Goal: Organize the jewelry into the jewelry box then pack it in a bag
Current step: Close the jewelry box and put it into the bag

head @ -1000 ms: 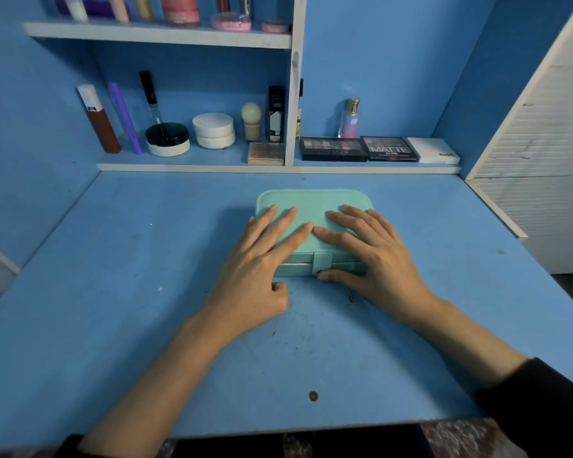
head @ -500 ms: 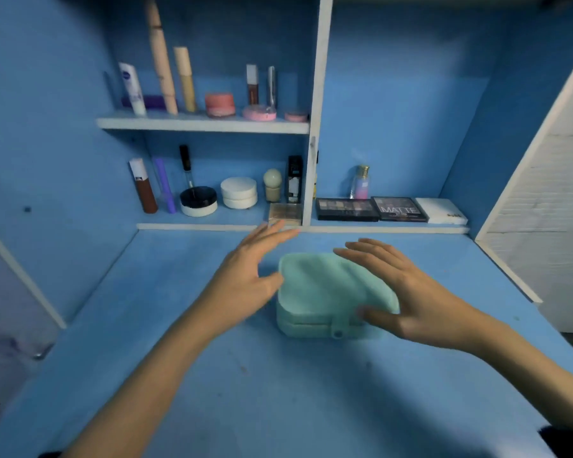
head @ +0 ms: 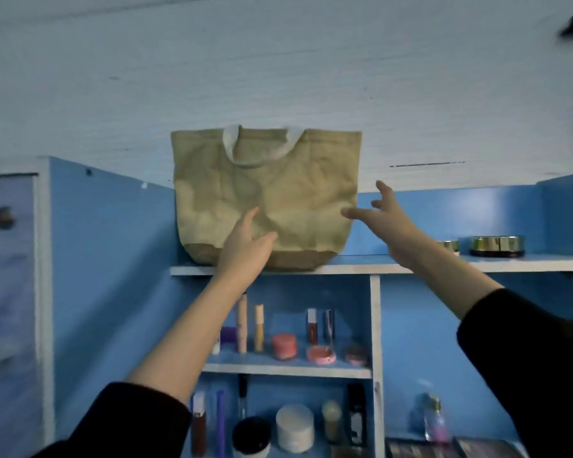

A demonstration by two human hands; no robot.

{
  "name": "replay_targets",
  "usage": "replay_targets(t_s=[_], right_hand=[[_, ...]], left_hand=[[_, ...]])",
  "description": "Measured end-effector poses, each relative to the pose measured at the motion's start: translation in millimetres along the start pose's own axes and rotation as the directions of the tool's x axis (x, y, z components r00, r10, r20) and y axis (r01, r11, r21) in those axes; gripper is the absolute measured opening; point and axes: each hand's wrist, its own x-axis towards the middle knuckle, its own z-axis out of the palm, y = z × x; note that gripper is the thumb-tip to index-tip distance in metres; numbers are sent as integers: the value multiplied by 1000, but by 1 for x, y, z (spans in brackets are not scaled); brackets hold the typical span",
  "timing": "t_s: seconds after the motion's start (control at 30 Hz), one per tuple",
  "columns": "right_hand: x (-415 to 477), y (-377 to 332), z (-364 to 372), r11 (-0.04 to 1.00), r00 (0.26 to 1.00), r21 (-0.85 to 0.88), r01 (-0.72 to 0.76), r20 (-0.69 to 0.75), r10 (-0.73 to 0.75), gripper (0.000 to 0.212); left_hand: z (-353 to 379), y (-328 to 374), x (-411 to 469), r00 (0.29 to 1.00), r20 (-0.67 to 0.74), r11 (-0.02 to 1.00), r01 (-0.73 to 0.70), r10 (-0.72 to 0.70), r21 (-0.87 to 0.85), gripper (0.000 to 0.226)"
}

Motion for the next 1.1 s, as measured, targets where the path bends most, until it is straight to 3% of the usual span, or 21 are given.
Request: replay_targets(t_s=[0.07, 0.13, 0.2, 0.27, 0.37, 0.43, 0.53, 0.6, 0.67, 0.8, 0.87, 0.93, 1.03, 1.1], right_hand=[[18, 5, 7, 986, 991, 120, -117, 72, 109, 87], [23, 7, 11, 982, 995, 167, -90, 63, 80, 67], [15, 4, 12, 988, 1000, 151, 16, 2, -17, 37], [-5, -1, 10, 987, 989, 70, 144, 18, -146, 24], [-50, -9, 5, 922, 924, -75, 381, 71, -376, 21], [-86, -12, 2, 871, 878, -111, 478, 102, -468, 31], [-138, -8, -1, 833, 838, -132, 538, 190, -511, 29], [-169, 2, -4, 823, 832, -164, 544, 230, -504, 33], [-198, 13, -5, 810, 819, -190, 555, 295, -492, 42], [-245, 54, -7, 806, 799, -297, 513, 508, -321, 48], [-258, 86, -11, 700, 752, -449, 555, 632, -191, 49], [-263, 124, -16, 595, 713, -572, 564, 701, -3, 68], [-265, 173, -23, 500, 640, -762, 412, 633, 436, 105], [-270, 192, -25, 423, 571, -815, 396, 579, 582, 105]], left_hand=[[4, -1, 5, 989, 78, 989, 131, -126, -62, 63], [1, 6, 8, 977, 105, 968, 201, -187, -148, 69], [-8, 23, 9, 976, 96, 927, 216, -195, -307, 74], [-21, 48, 5, 984, 81, 869, 176, -157, -461, 69], [-44, 84, -8, 978, 94, 719, 200, -184, -666, 66], [-53, 94, -19, 968, 133, 658, 243, -213, -712, 57], [-61, 95, -45, 974, 114, 690, 220, -196, -689, 38], [-67, 92, -66, 984, 21, 803, 157, -178, -574, 33], [-72, 86, -88, 993, -60, 936, 76, -103, -345, 25], [-76, 73, -132, 993, -46, 994, -106, 107, 39, 13], [-76, 69, -147, 984, 23, 972, -178, 177, 152, 15], [-67, 62, -158, 969, 134, 918, -241, 208, 315, 15], [-41, 44, -173, 944, 265, 814, -308, 197, 492, 19], [-21, 32, -186, 925, 345, 781, -330, 156, 530, 33]])
